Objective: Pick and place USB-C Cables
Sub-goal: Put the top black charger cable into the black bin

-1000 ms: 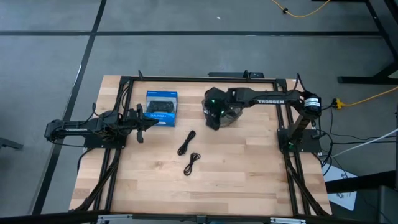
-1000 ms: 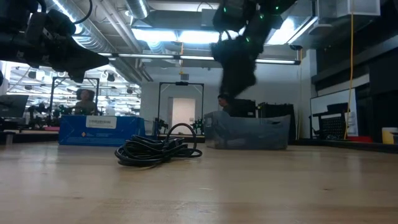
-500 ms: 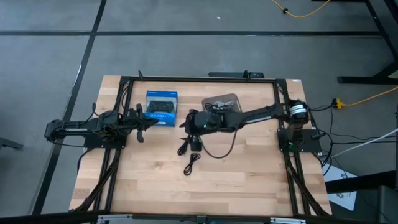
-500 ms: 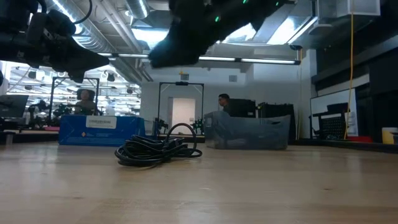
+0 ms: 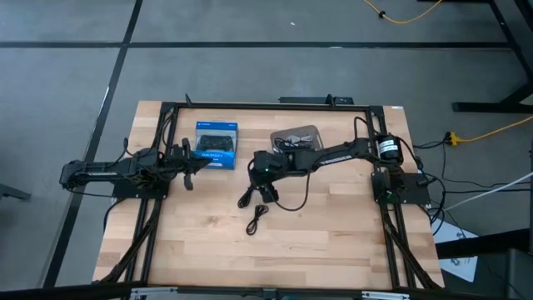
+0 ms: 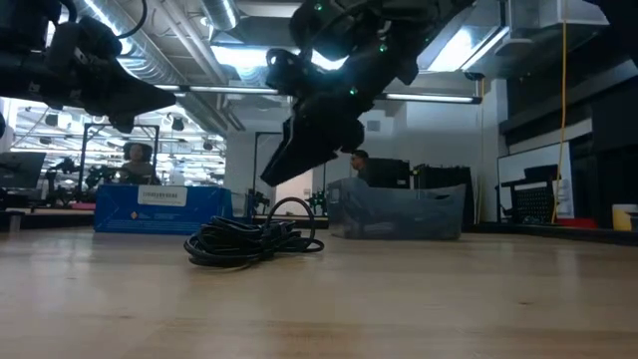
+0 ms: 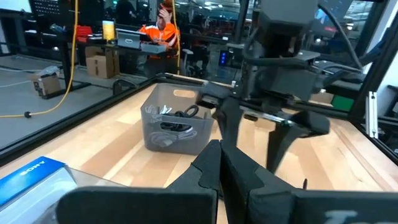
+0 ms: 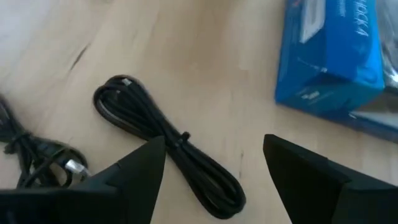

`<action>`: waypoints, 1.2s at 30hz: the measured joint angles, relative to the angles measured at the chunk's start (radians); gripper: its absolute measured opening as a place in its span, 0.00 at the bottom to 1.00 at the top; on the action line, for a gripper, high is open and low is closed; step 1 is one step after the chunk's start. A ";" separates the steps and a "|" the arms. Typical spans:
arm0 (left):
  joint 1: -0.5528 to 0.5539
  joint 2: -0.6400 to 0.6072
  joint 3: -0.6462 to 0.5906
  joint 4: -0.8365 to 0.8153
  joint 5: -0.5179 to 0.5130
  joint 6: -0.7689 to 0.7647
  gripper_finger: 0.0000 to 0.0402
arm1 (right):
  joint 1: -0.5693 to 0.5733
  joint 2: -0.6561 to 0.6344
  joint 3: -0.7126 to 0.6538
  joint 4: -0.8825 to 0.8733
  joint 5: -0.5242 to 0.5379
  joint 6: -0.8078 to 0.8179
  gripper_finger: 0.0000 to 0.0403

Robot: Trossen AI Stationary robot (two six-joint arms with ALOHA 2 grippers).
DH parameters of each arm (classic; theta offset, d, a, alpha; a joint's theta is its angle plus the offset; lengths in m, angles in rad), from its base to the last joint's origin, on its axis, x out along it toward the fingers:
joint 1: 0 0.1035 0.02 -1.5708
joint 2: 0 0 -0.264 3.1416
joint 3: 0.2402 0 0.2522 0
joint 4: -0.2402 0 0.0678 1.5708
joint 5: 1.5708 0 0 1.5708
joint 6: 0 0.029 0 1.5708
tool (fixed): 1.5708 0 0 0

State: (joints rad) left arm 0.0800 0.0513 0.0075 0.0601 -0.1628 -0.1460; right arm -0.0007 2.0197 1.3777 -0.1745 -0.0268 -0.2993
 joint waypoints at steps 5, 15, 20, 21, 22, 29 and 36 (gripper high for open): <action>0.000 0.000 0.000 0.000 -0.013 0.000 0.00 | -0.001 0.045 0.002 0.031 -0.002 -0.025 0.69; 0.000 0.000 0.000 0.000 -0.013 0.000 0.00 | -0.001 0.161 0.005 0.085 0.064 -0.020 0.67; 0.000 0.000 0.000 0.000 -0.013 0.000 0.00 | 0.004 0.159 0.003 0.078 0.094 0.099 0.49; 0.000 0.000 0.000 0.000 -0.013 -0.001 0.00 | 0.007 0.159 0.003 0.078 0.097 0.124 0.43; 0.000 0.000 0.000 0.000 -0.012 0.000 0.00 | 0.010 0.159 0.002 0.080 0.099 0.149 0.36; 0.000 0.000 0.000 0.000 -0.012 0.000 0.00 | 0.041 0.151 0.010 0.069 0.116 0.298 0.09; 0.000 0.000 0.000 0.000 -0.012 -0.001 0.00 | 0.097 0.050 0.107 0.010 0.131 0.285 0.09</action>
State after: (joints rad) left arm 0.0801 0.0509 0.0076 0.0604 -0.1745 -0.1467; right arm 0.0963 2.0697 1.4848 -0.1649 0.1045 -0.0142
